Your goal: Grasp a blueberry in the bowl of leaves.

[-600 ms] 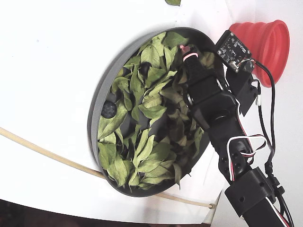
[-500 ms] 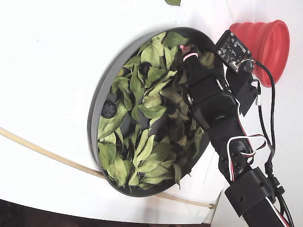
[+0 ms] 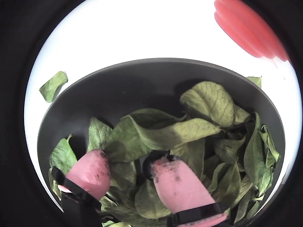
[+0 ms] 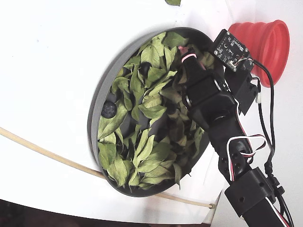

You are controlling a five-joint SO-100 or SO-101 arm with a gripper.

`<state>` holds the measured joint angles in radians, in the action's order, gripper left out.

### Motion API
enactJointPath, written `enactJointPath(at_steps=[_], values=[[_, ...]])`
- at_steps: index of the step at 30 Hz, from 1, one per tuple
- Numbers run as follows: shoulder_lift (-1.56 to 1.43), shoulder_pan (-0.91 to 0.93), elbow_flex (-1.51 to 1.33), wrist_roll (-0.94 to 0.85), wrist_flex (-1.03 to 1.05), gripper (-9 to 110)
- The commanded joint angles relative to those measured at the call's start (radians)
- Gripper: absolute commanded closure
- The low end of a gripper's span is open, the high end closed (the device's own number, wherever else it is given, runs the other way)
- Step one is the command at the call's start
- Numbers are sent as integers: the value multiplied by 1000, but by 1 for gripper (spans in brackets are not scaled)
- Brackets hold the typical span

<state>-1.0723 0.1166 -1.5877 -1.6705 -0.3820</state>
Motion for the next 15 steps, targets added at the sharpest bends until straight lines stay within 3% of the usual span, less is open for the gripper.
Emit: enactJointPath(at_steps=[1, 15], values=[[-84, 3, 18, -2, -20, 85], [-143, 2, -20, -12, -52, 85]])
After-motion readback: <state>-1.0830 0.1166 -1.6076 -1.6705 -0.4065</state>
